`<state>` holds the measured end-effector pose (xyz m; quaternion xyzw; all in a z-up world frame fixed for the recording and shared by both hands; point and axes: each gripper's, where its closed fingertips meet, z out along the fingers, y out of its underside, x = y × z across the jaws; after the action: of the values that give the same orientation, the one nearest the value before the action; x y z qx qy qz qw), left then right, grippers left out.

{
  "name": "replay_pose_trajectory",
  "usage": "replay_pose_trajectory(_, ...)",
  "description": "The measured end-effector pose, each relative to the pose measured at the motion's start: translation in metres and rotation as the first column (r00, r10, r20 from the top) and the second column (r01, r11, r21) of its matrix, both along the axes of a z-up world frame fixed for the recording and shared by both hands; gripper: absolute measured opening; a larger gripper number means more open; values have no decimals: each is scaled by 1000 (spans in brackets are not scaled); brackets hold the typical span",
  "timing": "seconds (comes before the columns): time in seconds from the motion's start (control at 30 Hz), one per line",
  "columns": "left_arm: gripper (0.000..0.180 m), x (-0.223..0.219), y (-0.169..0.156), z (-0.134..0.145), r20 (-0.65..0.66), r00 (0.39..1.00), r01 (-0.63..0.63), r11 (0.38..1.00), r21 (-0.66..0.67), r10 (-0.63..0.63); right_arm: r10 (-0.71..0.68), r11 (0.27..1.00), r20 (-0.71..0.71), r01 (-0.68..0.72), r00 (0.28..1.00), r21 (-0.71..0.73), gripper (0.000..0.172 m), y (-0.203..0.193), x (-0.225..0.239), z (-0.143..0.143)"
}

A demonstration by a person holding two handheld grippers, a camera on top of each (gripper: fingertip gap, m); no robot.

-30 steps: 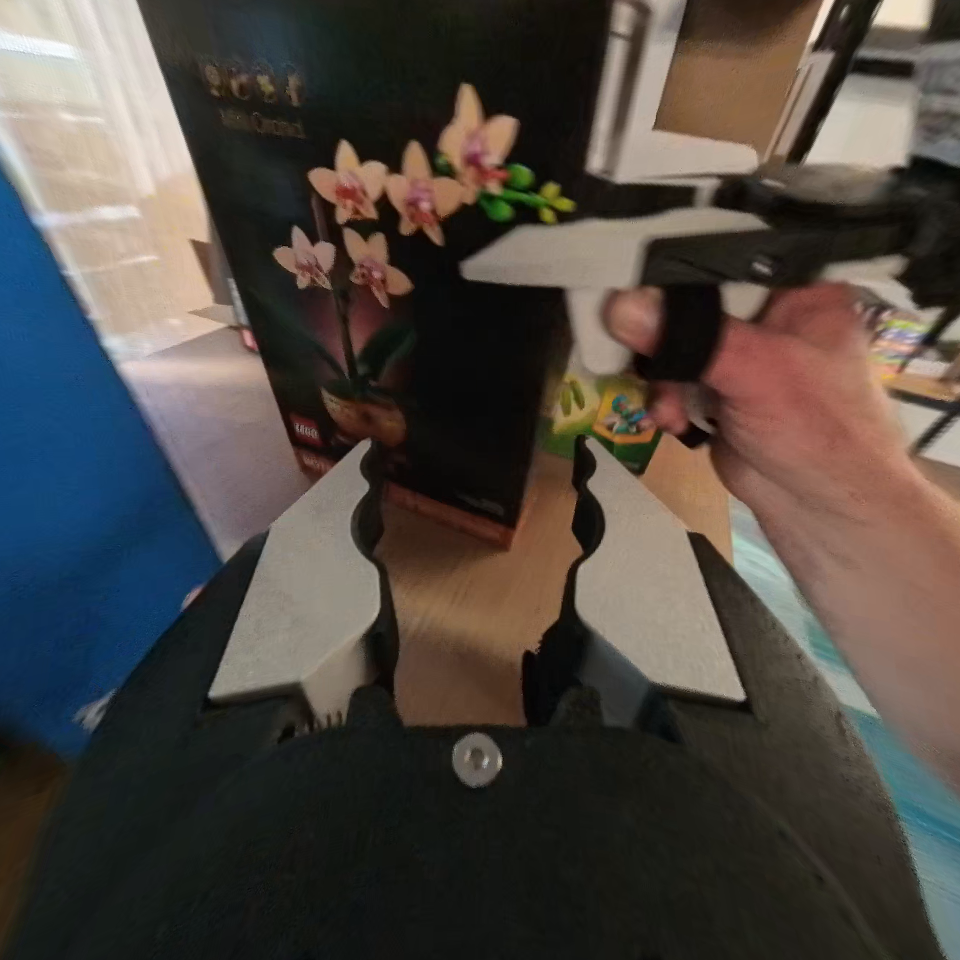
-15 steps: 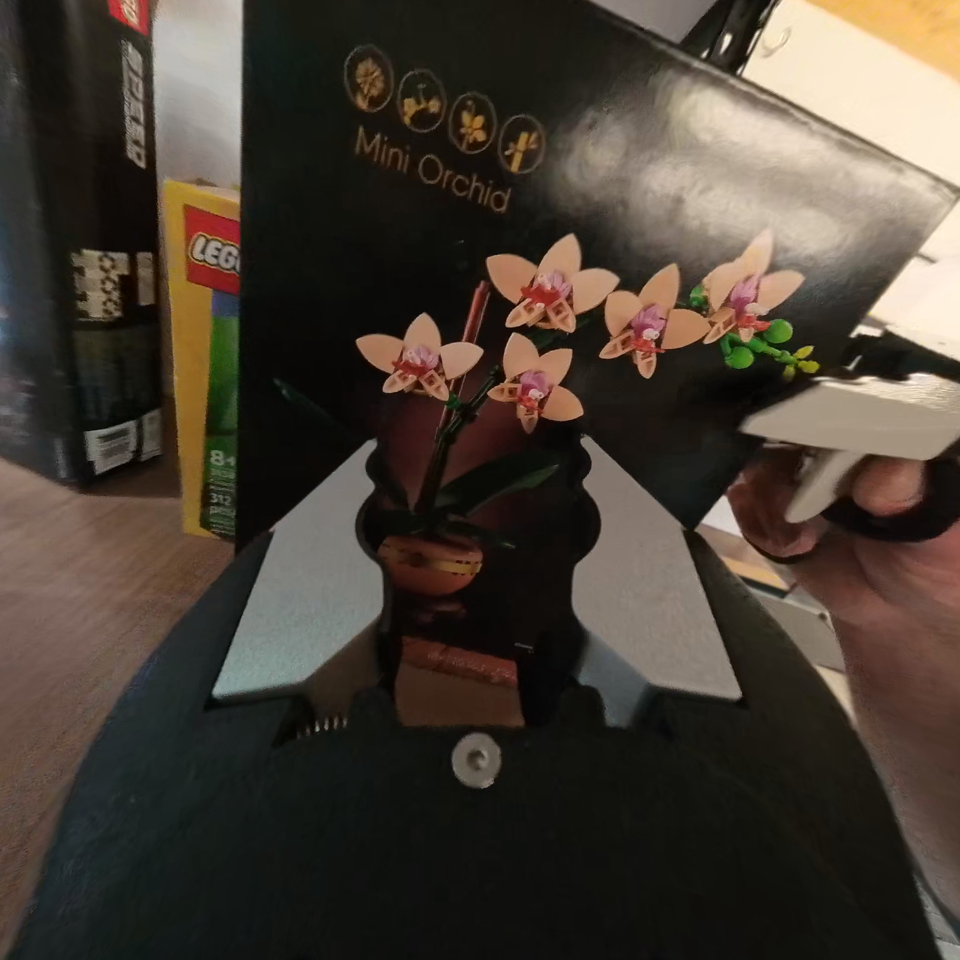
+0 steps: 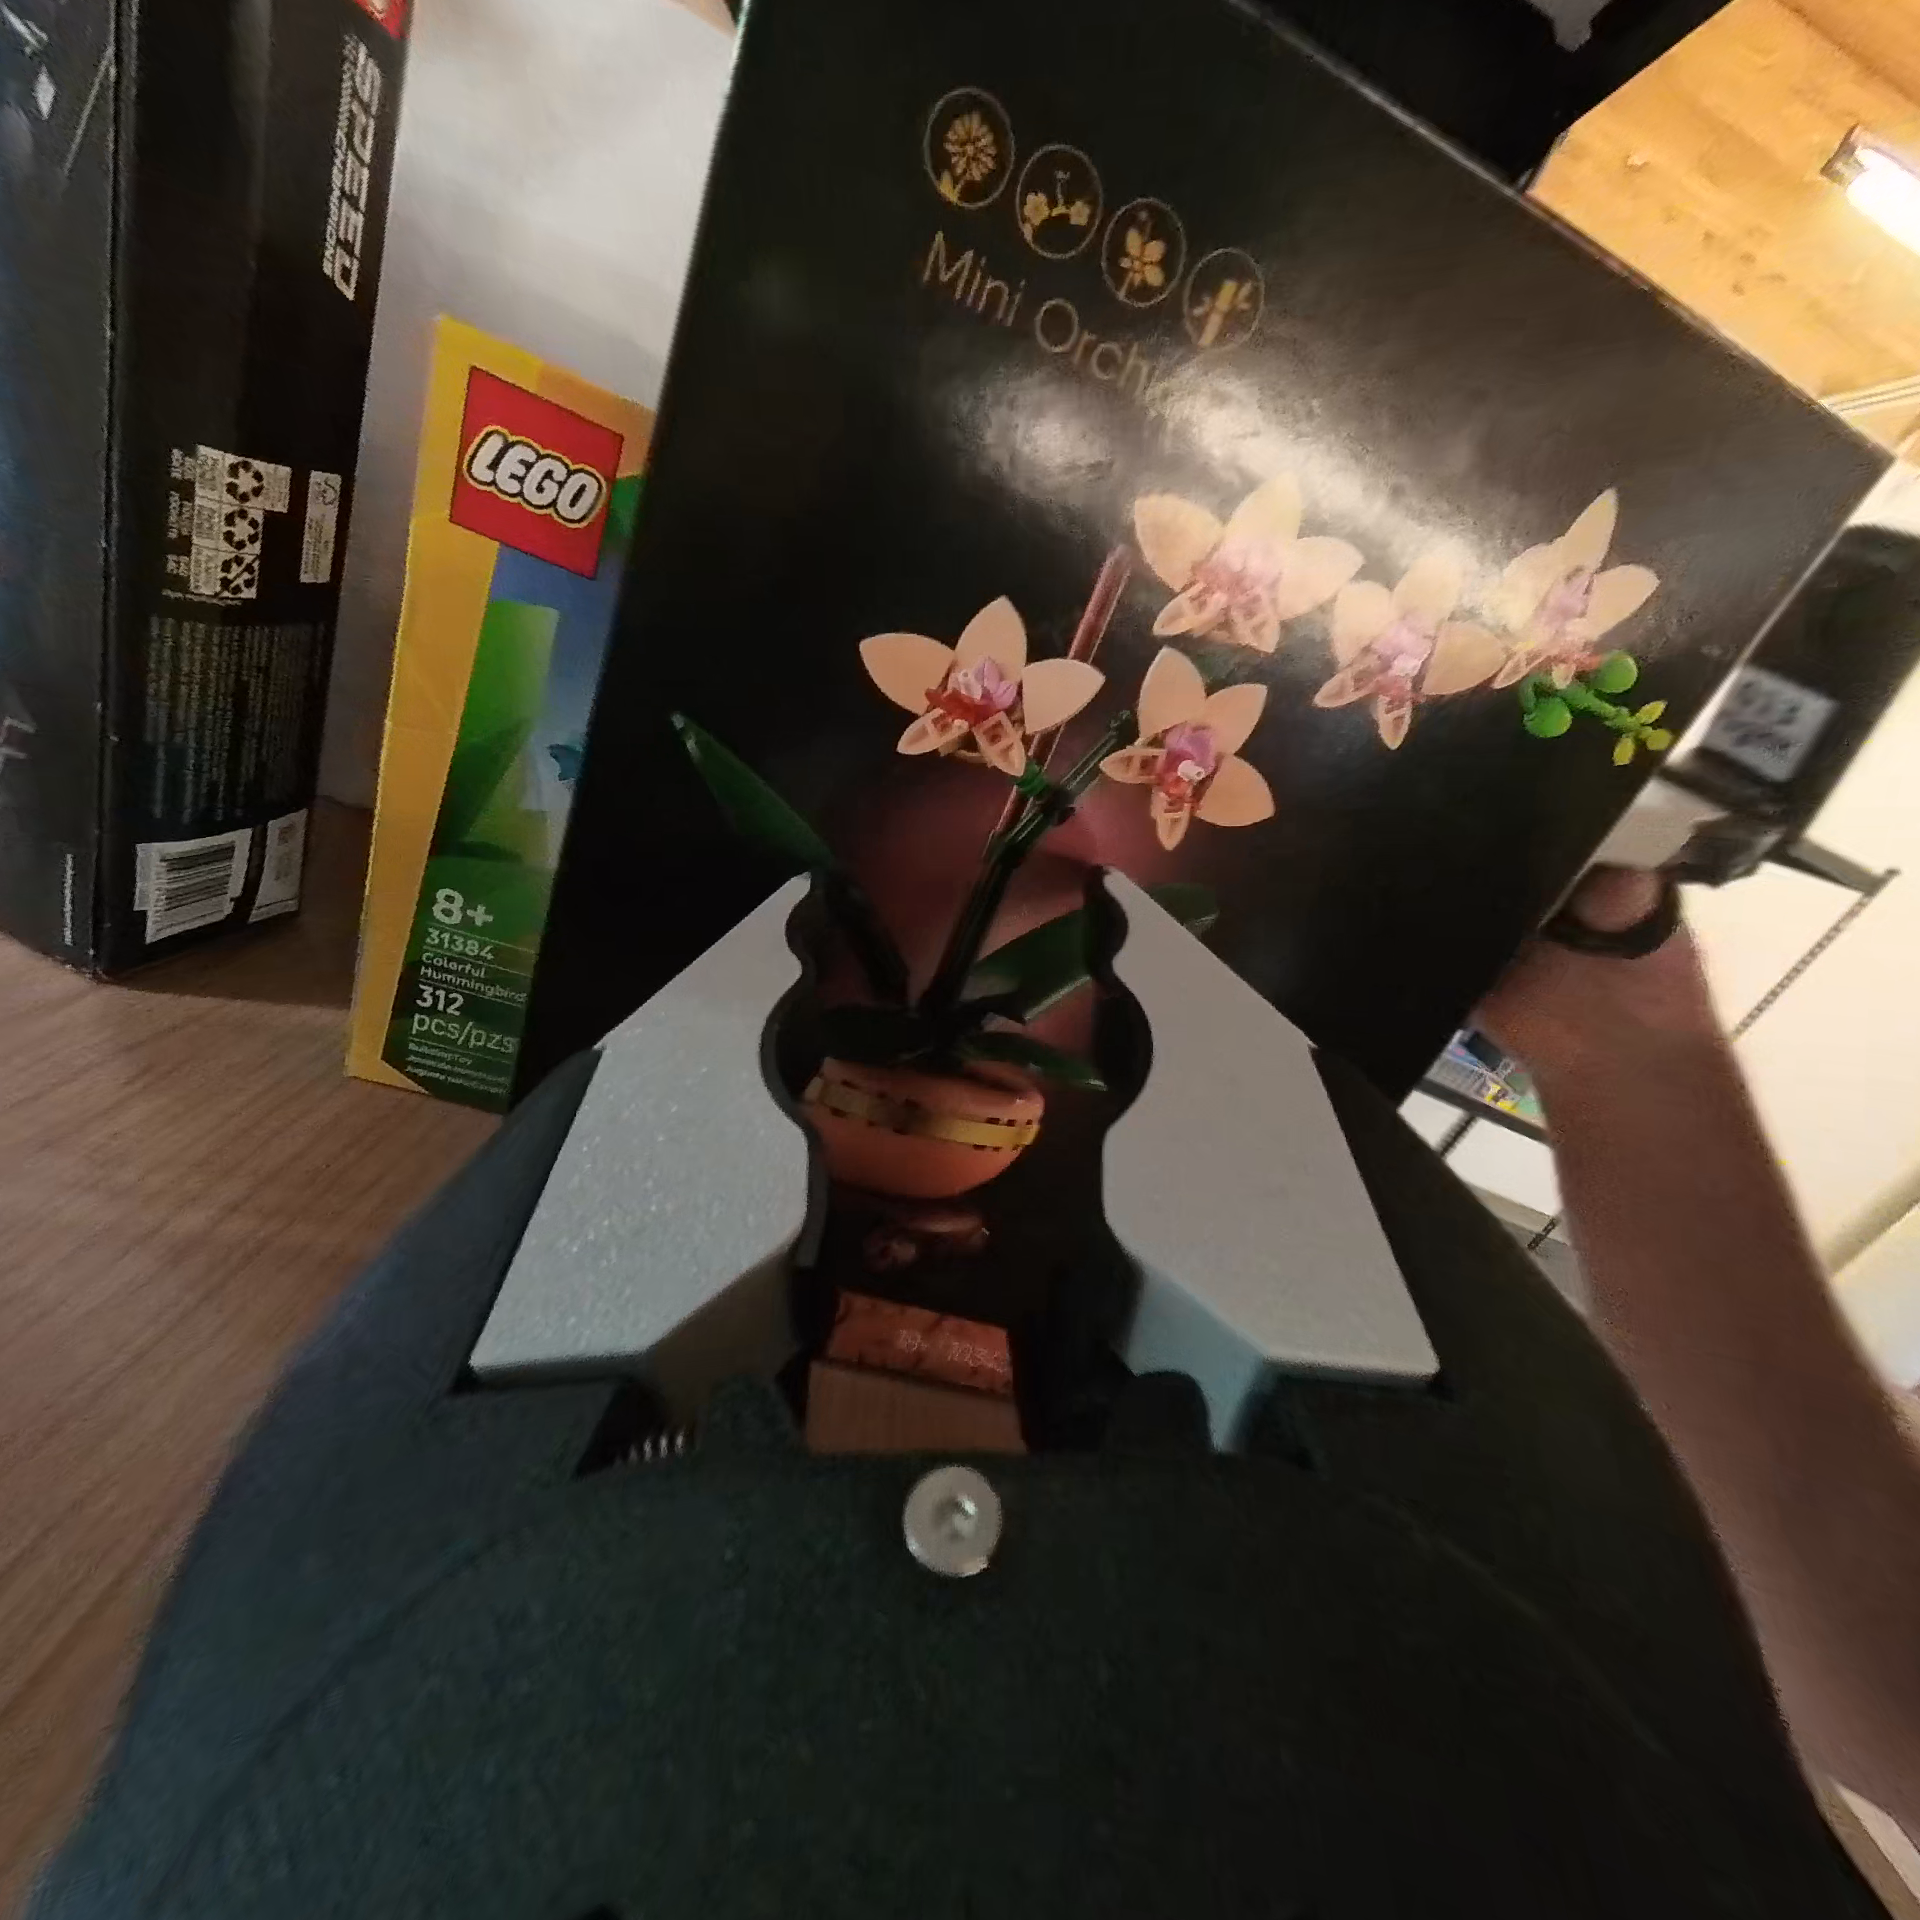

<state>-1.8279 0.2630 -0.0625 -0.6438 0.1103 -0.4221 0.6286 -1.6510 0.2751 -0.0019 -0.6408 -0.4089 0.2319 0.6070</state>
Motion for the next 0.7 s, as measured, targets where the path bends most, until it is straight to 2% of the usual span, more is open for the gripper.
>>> replay_pose_trajectory(0.07,40,-2,3,-1,-11,1000,2,1000,5,-1,-9,997,29,11,1000,-71,150,15,4,-34)
replay_pose_trajectory(0.13,38,-1,7,-1,-7,1000,9,1000,6,-9,-17,996,-10,16,1000,-86,156,26,6,-50)
replay_pose_trajectory(0.23,33,2,15,0,15,1000,1,1000,17,-2,-9,998,-59,5,998,-66,153,25,7,-47)
replay_pose_trajectory(0.47,11,-8,33,-2,73,997,-8,1000,28,6,-119,993,-43,119,992,-1,153,26,-12,-53)
replay_pose_trajectory(0.57,7,-12,38,-3,79,997,-3,999,32,1,-185,981,14,184,983,60,153,25,-25,-62)
replay_pose_trajectory(0.7,0,-17,45,-5,111,994,-14,1000,25,11,-202,978,14,201,979,51,153,26,-31,-61)
